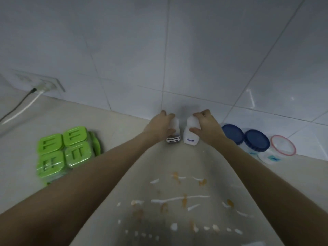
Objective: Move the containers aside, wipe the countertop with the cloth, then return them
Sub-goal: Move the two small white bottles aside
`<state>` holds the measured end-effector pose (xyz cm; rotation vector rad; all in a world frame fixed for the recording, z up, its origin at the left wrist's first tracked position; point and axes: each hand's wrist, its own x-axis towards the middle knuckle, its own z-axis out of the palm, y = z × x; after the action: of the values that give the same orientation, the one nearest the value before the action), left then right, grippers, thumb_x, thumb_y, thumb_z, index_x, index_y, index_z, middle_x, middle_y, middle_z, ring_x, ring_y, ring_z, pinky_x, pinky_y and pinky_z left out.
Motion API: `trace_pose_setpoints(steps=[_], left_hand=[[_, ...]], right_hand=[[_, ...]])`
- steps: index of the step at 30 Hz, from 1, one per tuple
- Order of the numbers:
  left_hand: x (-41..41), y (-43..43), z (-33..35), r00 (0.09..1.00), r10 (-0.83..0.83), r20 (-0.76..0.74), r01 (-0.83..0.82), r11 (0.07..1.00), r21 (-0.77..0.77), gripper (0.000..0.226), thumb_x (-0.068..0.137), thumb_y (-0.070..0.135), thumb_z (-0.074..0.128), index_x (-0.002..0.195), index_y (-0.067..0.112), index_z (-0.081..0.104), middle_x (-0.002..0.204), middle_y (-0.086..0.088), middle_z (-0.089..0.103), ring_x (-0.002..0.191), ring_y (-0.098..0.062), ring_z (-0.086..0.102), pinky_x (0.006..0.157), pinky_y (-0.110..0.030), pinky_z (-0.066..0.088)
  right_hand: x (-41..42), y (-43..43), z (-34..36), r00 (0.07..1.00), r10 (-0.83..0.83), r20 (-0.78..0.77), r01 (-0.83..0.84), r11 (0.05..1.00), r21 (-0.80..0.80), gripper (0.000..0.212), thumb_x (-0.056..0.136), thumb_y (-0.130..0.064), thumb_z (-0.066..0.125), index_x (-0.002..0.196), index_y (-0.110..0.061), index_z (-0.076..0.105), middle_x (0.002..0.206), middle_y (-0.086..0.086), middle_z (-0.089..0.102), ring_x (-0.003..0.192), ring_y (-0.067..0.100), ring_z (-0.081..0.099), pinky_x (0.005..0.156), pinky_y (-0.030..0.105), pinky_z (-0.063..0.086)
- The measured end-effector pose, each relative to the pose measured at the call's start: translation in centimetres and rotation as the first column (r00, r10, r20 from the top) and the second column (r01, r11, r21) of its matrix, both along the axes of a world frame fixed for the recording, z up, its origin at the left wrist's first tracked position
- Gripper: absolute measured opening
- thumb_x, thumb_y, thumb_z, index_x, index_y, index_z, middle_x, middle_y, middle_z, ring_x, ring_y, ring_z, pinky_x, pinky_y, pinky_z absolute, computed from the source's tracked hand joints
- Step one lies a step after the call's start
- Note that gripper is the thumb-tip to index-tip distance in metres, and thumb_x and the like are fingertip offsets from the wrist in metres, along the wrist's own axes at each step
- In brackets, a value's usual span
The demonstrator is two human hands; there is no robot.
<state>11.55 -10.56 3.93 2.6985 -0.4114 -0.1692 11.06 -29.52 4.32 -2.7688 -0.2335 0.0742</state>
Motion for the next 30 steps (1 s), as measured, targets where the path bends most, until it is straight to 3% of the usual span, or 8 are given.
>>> trace_pose_setpoints(steps=[13,20,30], left_hand=[[-3.2,18.1,0.9,0.918,0.397,0.013,-0.397,0.914,0.085,0.052,0.085,0.029,0.064,0.131,0.011,0.048,0.121,-0.021,0.047,0.108,-0.043,0.054,0.092,-0.042,0.042],[-3.6,20.8,0.2,0.906,0.424,0.021,-0.424,0.903,0.072,0.05,0.086,0.028,0.063,0.13,0.01,0.049,0.118,-0.021,0.046,0.104,-0.042,0.054,0.089,-0.043,0.043],[-2.8,21.6,-0.6,0.926,0.376,0.012,-0.376,0.925,0.052,0.055,0.086,0.028,0.062,0.136,0.013,0.044,0.119,-0.021,0.047,0.109,-0.041,0.051,0.09,-0.043,0.043]], right_hand=[[0.3,18.4,-0.8,0.972,0.234,0.022,-0.235,0.96,0.154,0.054,0.083,-0.017,0.065,0.133,-0.01,0.046,0.13,0.013,0.041,0.117,0.033,0.047,0.1,0.04,0.041],[1.2,23.7,-1.7,0.957,0.288,0.033,-0.289,0.945,0.154,0.051,0.085,-0.016,0.063,0.132,-0.01,0.046,0.131,0.011,0.041,0.118,0.031,0.047,0.1,0.04,0.041],[1.6,24.3,-2.4,0.966,0.257,0.029,-0.258,0.946,0.197,0.057,0.084,-0.021,0.065,0.135,-0.011,0.044,0.134,0.009,0.043,0.121,0.03,0.047,0.1,0.041,0.04]])
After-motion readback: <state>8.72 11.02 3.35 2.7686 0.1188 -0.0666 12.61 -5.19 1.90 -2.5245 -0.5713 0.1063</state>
